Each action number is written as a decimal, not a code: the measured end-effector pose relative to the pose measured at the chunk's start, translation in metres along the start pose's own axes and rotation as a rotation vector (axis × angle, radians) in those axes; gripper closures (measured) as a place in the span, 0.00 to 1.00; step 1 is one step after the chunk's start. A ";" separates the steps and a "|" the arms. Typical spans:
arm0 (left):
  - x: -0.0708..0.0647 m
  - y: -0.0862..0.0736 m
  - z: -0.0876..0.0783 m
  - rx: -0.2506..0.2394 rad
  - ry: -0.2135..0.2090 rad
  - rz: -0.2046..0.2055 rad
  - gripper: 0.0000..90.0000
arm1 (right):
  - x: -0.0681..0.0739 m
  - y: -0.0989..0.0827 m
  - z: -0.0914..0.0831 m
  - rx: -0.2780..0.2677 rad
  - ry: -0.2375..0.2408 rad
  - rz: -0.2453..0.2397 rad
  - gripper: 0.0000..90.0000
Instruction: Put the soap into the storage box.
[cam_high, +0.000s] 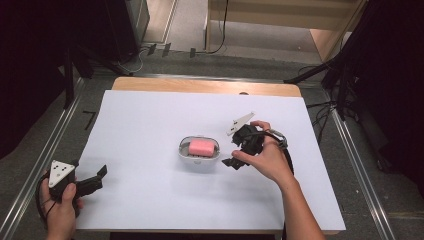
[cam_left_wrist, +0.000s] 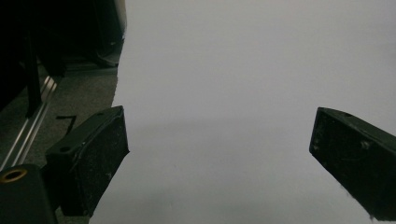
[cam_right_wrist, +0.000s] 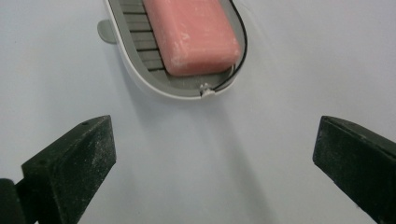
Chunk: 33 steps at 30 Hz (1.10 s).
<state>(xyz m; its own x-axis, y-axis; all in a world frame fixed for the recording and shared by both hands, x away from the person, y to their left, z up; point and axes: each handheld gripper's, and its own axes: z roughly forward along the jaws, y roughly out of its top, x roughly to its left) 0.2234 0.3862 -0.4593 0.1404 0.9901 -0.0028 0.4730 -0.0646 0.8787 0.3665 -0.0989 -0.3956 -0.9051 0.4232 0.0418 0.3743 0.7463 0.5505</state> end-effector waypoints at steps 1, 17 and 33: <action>0.000 0.000 0.000 0.000 0.001 0.000 0.06 | 0.000 -0.002 -0.001 0.002 0.001 0.003 0.00; -0.001 0.000 0.000 0.002 0.004 -0.001 0.06 | -0.005 -0.039 -0.005 0.001 -0.023 0.056 0.00; 0.000 0.000 0.000 0.002 0.008 -0.001 0.06 | -0.006 -0.068 -0.007 -0.004 -0.034 0.107 0.03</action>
<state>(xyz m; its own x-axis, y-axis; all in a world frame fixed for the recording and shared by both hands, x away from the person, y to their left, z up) 0.2233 0.3861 -0.4592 0.1329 0.9911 -0.0003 0.4752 -0.0635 0.8776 0.3451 -0.1553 -0.4274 -0.8525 0.5177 0.0717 0.4675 0.6939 0.5477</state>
